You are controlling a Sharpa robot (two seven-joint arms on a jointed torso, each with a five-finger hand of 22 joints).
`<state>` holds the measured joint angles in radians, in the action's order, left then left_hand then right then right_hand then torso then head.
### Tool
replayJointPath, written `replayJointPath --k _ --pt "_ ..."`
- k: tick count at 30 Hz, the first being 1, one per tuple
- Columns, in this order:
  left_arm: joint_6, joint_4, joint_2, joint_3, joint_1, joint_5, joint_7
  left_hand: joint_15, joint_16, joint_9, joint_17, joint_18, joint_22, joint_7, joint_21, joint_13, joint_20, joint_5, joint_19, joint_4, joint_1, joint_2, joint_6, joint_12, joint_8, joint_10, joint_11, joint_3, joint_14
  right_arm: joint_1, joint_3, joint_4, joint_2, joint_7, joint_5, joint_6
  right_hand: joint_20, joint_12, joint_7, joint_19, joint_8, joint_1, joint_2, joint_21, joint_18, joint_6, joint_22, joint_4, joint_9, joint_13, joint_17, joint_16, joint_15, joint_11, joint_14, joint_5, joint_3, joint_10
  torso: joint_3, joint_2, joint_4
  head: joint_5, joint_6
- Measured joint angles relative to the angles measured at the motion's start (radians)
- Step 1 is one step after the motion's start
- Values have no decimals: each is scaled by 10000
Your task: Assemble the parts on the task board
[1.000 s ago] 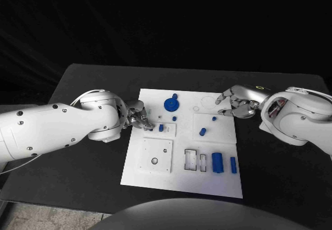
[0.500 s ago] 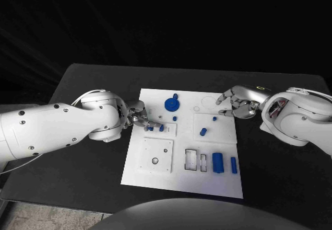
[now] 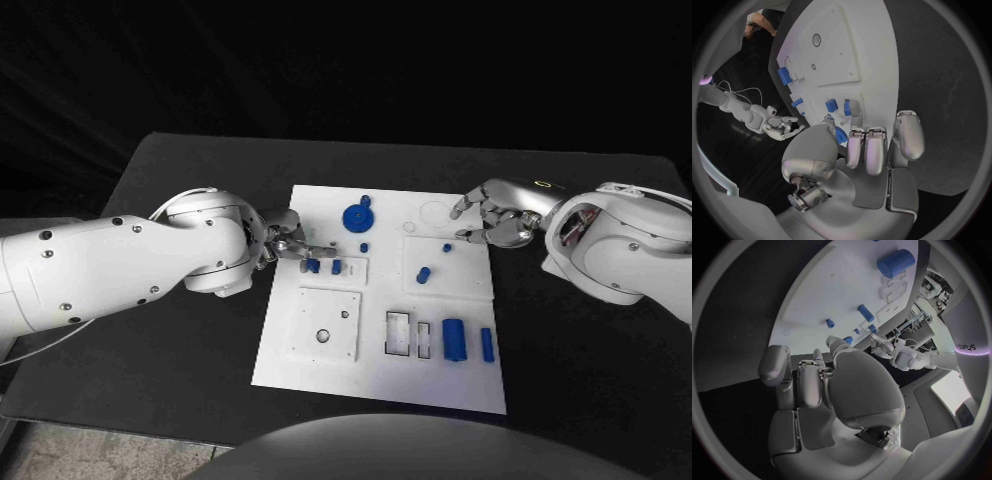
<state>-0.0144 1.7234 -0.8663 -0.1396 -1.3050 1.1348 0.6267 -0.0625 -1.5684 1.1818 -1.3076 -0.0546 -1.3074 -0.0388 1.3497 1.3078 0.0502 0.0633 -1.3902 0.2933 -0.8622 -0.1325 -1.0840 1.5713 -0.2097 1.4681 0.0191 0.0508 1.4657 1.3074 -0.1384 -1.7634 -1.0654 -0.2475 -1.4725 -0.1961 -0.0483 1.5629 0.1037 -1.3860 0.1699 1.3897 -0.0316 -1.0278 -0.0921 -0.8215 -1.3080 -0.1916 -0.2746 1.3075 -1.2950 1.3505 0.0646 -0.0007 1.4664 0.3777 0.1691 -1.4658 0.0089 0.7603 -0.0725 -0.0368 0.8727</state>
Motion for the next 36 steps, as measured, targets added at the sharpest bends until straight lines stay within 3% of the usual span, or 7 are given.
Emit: replayJointPath --k 9,25,30,33,34,35,36 --pt "308 57 -7 -23 30 -134 -220 0 0 295 1 0 1 34 0 0 -2 792 -74 0 -201 -614 106 0 -383 -1 0 276 0 0 0 9 1 -2 7 2 0 0 0 0 0 0 0 0 0 0 2 12 10 0 15 0 0 0 0 0 12 0 1 -2 4 -17 0" --pt "497 26 -94 -22 30 -178 -233 0 0 662 2 0 1 69 14 0 -74 897 -146 -2 -313 -744 141 0 -815 -37 37 696 0 -6 0 17 -10 -12 16 -3 0 0 0 0 0 0 0 46 0 0 3 -18 9 0 15 0 0 0 0 0 41 0 -2 -2 11 25 0" --pt "567 99 -233 77 0 58 -162 -75 0 1231 2 1 -4 165 45 0 -92 993 -236 -3 -660 -604 179 0 -1893 -36 111 1157 1 -8 0 24 -2 -12 18 -33 0 -36 0 0 0 0 0 46 0 0 4 -18 9 0 15 0 0 0 0 0 41 0 0 -7 14 60 0" --pt "806 153 -282 164 -214 373 -311 -163 0 1265 2 0 -7 231 -64 0 -115 853 -213 -33 -1465 -223 -877 0 -5737 -1 145 1465 14 -8 0 51 22 15 19 -102 0 -65 37 0 0 0 0 46 0 -37 5 -18 19 0 15 0 0 0 0 18 41 0 7 -7 18 82 0" --pt "941 152 -281 183 -305 475 -461 -161 7 1265 3 2 -7 204 -238 0 -171 849 -100 -141 -1848 -40 -451 -156 -5797 -1 146 1543 12 -8 0 58 31 30 21 -131 0 -149 36 0 0 0 0 46 0 -36 5 -18 19 0 15 0 0 0 0 41 41 0 6 -7 22 89 0" --pt "1159 131 -267 212 -420 615 -759 -130 131 1265 3 1 -7 138 -435 1 -155 851 70 -170 -2188 53 361 -466 -5260 -2 145 1573 -7 -8 0 68 44 52 26 -178 -21 -272 36 21 0 -1 1 52 1 -37 5 -20 21 5 16 -4 0 0 0 41 43 0 10 -7 22 96 0" --pt "1356 90 -240 226 -496 714 -1064 -51 471 1264 2 2 -7 34 -673 6 -87 904 281 -233 -2605 143 1535 -1012 -4196 -145 64 1572 -8 -8 0 74 55 75 32 -217 -37 -419 37 37 0 -2 1 95 0 -37 5 -47 32 18 33 -42 0 0 0 52 70 0 12 -7 23 101 0"
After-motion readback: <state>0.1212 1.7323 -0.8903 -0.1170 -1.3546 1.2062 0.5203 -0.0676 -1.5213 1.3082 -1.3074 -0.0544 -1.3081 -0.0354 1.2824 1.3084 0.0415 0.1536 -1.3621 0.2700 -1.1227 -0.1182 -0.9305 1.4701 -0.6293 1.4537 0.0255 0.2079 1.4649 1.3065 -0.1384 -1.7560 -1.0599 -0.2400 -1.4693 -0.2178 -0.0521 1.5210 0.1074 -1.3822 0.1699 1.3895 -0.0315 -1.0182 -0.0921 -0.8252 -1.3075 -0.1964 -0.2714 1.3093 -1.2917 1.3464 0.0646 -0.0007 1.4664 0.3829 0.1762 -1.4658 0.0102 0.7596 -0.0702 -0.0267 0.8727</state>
